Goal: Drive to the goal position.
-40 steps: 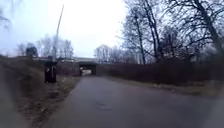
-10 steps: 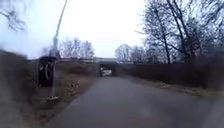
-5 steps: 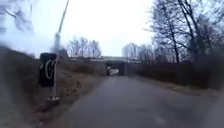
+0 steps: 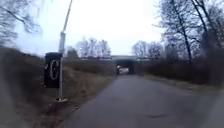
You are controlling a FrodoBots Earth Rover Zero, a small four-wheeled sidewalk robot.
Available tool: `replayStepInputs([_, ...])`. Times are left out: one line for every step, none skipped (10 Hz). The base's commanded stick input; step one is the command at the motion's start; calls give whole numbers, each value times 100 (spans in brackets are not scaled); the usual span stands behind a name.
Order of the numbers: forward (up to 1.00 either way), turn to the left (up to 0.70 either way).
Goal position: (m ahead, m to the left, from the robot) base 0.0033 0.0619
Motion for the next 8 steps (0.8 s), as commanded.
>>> replayStepInputs([45, 27])
replayStepInputs([45, 27])
replayStepInputs([45, 27])
replayStepInputs([45, 7])
replayStepInputs([45, 0])
replayStepInputs([45, 0])
replayStepInputs([45, 0])
replayStepInputs([45, 0])
